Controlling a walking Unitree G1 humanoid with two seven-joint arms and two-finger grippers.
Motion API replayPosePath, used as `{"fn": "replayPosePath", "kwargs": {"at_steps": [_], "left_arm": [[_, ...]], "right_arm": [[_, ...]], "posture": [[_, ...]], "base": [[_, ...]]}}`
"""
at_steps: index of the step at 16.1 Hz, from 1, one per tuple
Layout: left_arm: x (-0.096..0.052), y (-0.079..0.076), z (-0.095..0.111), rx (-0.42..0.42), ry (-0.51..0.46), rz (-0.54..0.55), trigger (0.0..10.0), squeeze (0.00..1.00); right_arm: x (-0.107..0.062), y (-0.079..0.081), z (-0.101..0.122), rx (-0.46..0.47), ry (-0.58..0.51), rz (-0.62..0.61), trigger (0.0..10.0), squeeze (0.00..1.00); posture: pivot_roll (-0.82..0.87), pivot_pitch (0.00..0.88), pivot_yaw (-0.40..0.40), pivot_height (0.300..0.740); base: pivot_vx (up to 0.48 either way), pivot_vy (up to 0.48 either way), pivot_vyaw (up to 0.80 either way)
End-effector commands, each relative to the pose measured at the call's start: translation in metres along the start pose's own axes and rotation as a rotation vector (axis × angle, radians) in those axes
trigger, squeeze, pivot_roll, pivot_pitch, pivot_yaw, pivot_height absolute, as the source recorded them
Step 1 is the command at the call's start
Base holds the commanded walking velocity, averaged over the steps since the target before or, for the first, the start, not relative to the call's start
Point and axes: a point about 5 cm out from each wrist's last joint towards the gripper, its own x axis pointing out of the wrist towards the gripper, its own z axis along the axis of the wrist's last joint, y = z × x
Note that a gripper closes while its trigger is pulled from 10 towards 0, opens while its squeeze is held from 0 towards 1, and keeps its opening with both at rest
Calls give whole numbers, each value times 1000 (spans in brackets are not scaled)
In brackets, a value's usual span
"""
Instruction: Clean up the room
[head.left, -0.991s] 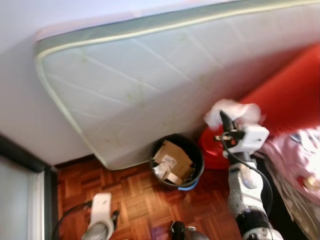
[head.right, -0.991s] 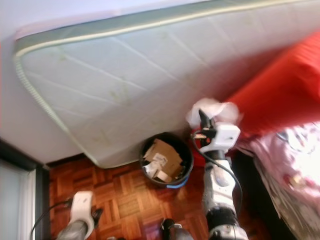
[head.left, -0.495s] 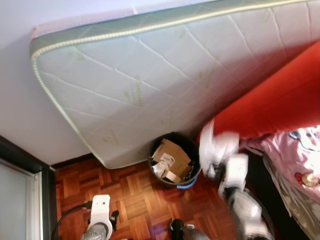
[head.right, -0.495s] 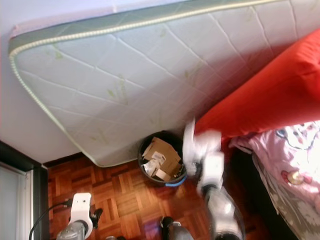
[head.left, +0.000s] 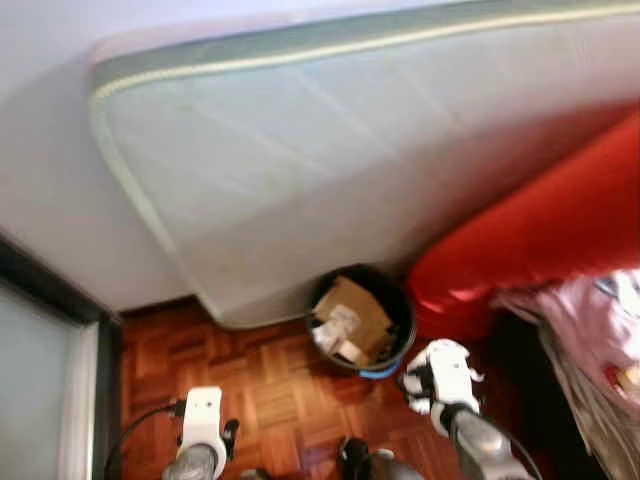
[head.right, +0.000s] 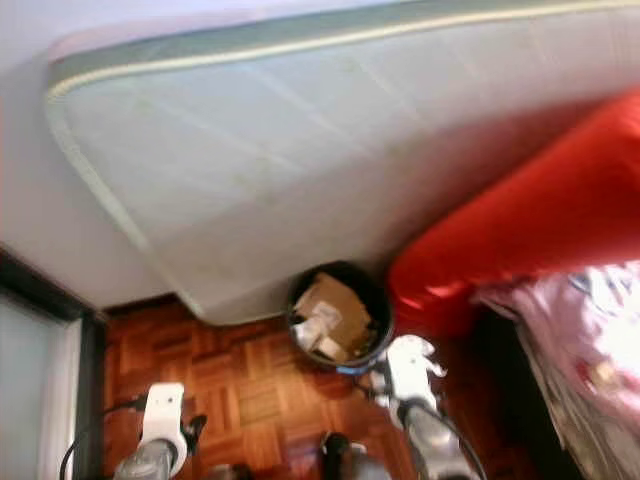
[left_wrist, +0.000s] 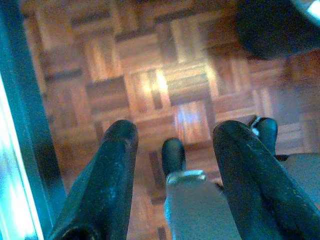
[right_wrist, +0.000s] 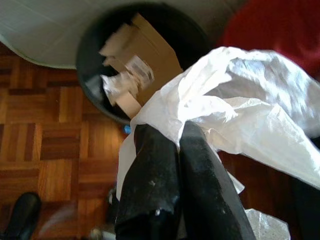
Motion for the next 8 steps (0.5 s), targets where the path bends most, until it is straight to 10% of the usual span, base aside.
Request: {"fn": "replayPosePath", "kwargs": {"at_steps": [1, 4, 8], "left_arm": [[-4, 2, -16, -2, 51, 12, 10000, 0], [-4, 1, -16, 1, 52, 7, 10000, 0], [-4, 1, -16, -1, 55, -4, 10000, 0]], "right_arm": [[-5, -7, -12, 23, 49, -13, 10000, 0], [-12, -20, -25, 72, 101, -31, 10000, 0], [-12, 4, -36, 85, 140, -10, 10000, 0]], "posture": [[-24, 223, -31, 740], [-27, 215, -28, 740], [-24, 212, -26, 740]], "base": [[0, 0, 800], [0, 0, 481], [0, 0, 0]]}}
